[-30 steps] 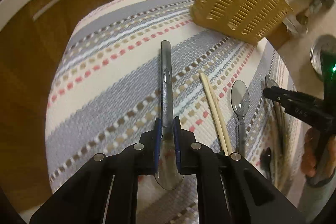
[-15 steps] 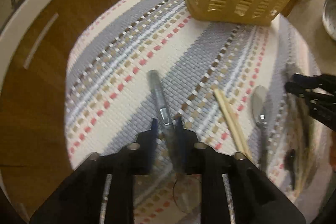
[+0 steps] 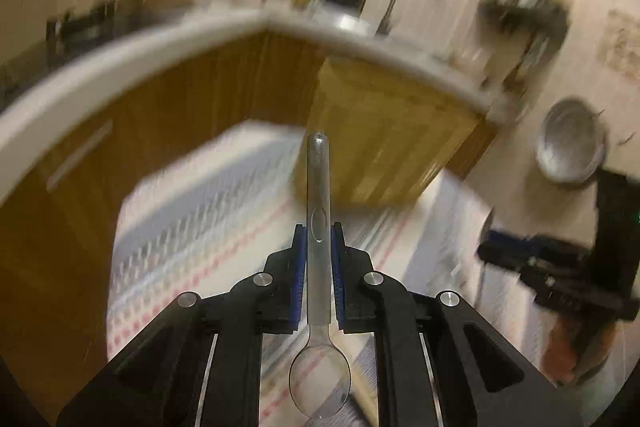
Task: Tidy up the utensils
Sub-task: 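Lift both spoons over the yellow holder and open both grippers to drop them in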
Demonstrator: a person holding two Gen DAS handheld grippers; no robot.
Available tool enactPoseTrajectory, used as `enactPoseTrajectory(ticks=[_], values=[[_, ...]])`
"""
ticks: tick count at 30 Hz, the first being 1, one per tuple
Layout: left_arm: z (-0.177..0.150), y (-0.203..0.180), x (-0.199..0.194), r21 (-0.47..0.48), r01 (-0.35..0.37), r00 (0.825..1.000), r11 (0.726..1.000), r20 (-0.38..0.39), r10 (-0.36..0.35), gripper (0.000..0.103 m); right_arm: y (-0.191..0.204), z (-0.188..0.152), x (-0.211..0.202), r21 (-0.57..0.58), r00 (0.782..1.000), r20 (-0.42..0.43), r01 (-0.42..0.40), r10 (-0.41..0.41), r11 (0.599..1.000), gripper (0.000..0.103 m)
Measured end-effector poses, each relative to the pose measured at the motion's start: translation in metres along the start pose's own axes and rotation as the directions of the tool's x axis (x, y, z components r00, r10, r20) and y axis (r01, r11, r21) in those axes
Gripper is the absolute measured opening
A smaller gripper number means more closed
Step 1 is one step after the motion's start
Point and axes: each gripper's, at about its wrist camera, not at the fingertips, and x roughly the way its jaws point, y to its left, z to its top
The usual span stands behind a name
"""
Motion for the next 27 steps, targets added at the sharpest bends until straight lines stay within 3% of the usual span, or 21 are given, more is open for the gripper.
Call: enactPoseTrajectory(ticks=[2, 6, 9, 13, 19, 25, 27], values=[[0.017, -0.013, -0.012, 0.015, 0.009, 0.994, 1.000, 0.109, -0.010, 0.010, 0.003, 0.009, -0.016, -0.005, 0.997, 0.076, -0.012, 0.013, 1.000, 0.029], [0.057, -0.030, -0.021, 0.035, 0.022, 0.965, 0.999, 0.260, -0.030, 0.010, 0.000, 0.047, -0.045, -0.003, 0.972, 0.236, -0.019, 0.019, 1.000, 0.029], [0.082, -0.036, -0.024, 0.038, 0.050, 0.946, 0.998, 0.317, -0.060, 0.010, -0.007, 0.079, -0.055, 0.025, 0.945, 0.325, -0.022, 0.012, 0.999, 0.029], [0.120, -0.042, 0.000, 0.054, 0.083, 0.913, 0.995, 0.395, -0.097, 0.010, -0.029, 0.125, -0.053, 0.065, 0.900, 0.430, 0.047, -0.070, 0.997, 0.029], [0.140, -0.032, 0.061, 0.068, 0.085, 0.896, 0.994, 0.431, -0.106, 0.010, -0.074, 0.165, -0.018, 0.158, 0.865, 0.478, 0.088, -0.154, 0.983, 0.029], [0.130, -0.023, 0.093, 0.077, 0.050, 0.897, 0.996, 0.435, -0.079, 0.010, -0.091, 0.159, 0.021, 0.169, 0.852, 0.475, 0.155, -0.218, 0.973, 0.029], [0.126, -0.020, 0.096, 0.083, 0.044, 0.899, 0.996, 0.431, -0.076, 0.010, -0.087, 0.151, 0.025, 0.157, 0.839, 0.487, 0.188, -0.242, 0.970, 0.029]])
